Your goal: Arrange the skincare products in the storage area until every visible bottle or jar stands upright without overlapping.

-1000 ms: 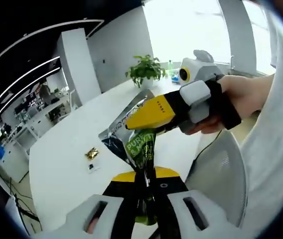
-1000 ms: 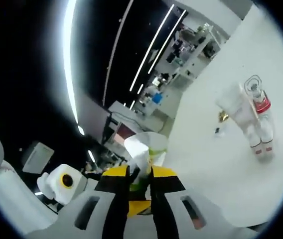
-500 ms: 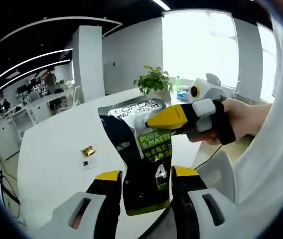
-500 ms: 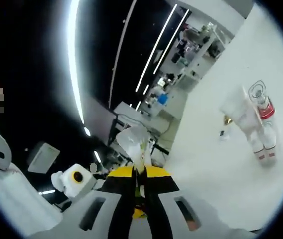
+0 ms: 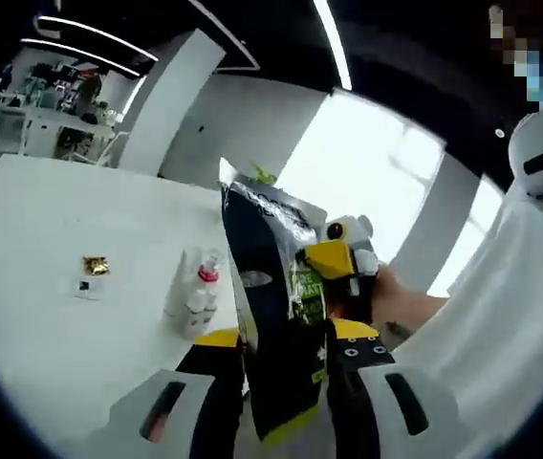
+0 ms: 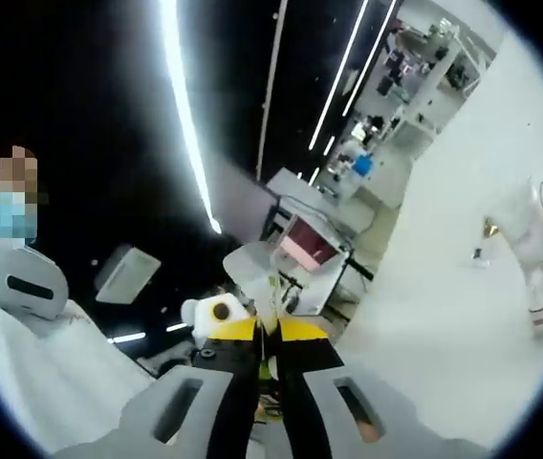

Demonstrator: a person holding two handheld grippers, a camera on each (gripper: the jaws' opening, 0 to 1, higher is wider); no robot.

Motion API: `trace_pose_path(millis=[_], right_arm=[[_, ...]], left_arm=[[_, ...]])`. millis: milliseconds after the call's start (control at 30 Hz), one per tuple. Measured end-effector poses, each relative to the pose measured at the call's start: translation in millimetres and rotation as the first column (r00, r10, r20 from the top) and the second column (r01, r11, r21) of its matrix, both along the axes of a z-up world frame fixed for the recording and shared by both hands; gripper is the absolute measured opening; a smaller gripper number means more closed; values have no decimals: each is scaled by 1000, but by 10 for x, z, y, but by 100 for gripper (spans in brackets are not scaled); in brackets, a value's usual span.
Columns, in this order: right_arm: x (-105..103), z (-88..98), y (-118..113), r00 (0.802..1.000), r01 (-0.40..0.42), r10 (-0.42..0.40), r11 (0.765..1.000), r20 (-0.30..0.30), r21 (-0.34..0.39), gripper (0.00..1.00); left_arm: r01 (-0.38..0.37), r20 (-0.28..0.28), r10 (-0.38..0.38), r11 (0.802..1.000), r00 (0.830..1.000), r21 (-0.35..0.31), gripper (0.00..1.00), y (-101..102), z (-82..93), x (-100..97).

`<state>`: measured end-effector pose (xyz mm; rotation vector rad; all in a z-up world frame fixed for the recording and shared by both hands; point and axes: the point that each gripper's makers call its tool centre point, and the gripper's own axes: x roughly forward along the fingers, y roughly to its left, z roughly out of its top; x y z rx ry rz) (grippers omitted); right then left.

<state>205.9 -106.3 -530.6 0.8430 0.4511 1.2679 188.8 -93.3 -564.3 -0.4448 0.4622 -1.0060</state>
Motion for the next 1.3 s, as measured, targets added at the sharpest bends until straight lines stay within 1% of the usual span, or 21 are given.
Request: trace_pose_path(millis=[33, 67, 100, 133, 167, 233, 300, 367, 467, 567, 633, 700, 767, 833, 867, 933, 1067, 1100, 1167, 1233, 1300], right_arm=[[24, -14, -15, 1000, 13, -13, 1000, 7, -9, 6], [43, -13, -30, 1000, 24, -24, 1000, 15, -7, 7], [58, -15, -40, 999, 33, -33, 999, 7, 2, 11], [57, -4, -37, 1000, 31, -30, 999, -3, 18, 11], [46, 35, -35, 1000, 25, -24, 999, -12, 48, 10], [56, 13, -32, 999, 42, -42, 999, 6, 27, 12], [51, 3, -32, 999, 41, -42, 999, 15, 21, 14], [56, 36, -52, 999, 48, -49, 997, 17, 54, 17], [22, 160, -60, 1000, 29, -27, 986, -15, 165, 27], [-7, 141, -3, 1000, 24, -22, 987, -16, 162, 39], [-102, 144, 79, 1000, -14, 13, 990, 8, 143, 42], [-182, 120, 161, 999, -42, 38, 994, 37, 103, 42], [-210, 56, 219, 998, -37, 35, 998, 55, 50, 36], [-226, 42, 238, 998, -34, 31, 998, 47, 54, 25], [-179, 15, 223, 1000, -2, 1, 999, 25, 53, 16], [-146, 2, 201, 999, 26, -24, 996, -27, 85, 14], [-122, -83, 175, 997, 65, -61, 995, -53, 76, 4], [-113, -81, 166, 996, 75, -69, 993, -64, 87, 4], [-74, -156, 150, 991, 118, -115, 992, -65, 50, 2], [-55, -233, 143, 986, 131, -127, 991, -112, 34, 2], [-37, -307, 137, 981, 150, -149, 989, -123, 5, 1]], left_arm=[[-15, -20, 14, 999, 1000, -35, 21, 31, 29, 19], [-22, -17, 21, 997, 1000, -72, 13, 58, 75, 34], [-24, -30, 20, 990, 999, -140, 7, 58, 162, 30], [1, -24, -6, 983, 1000, -184, 6, 50, 230, -10], [0, -41, -7, 986, 999, -169, 5, 51, 196, -18], [0, -24, -4, 988, 1000, -156, 4, 42, 194, -22], [-1, -42, -6, 986, 999, -167, 4, 48, 194, -31], [-7, -68, -9, 974, 998, -227, 4, 56, 258, -39], [-20, -103, -14, 947, 995, -321, 3, 71, 376, -43], [-31, -125, -21, 917, 992, -397, 3, 75, 497, -39], [-37, -127, -15, 917, 992, -397, 3, 75, 501, -22], [-48, -138, -8, 917, 990, -395, 3, 79, 500, 1], [-64, -148, 7, 921, 989, -383, 3, 89, 474, 35], [-82, -161, 23, 925, 987, -371, 3, 106, 437, 66], [-88, -172, 23, 922, 985, -377, 3, 119, 425, 75], [-107, -175, 43, 921, 984, -374, 3, 137, 409, 95], [-134, -183, 76, 935, 980, -327, 3, 160, 301, 137], [-145, -174, 94, 940, 980, -309, 3, 169, 272, 153], [-154, -166, 109, 947, 980, -284, 3, 164, 235, 165], [-170, -162, 134, 958, 978, -232, 3, 166, 153, 190], [-194, -168, 163, 963, 972, -188, 3, 166, 68, 216]])
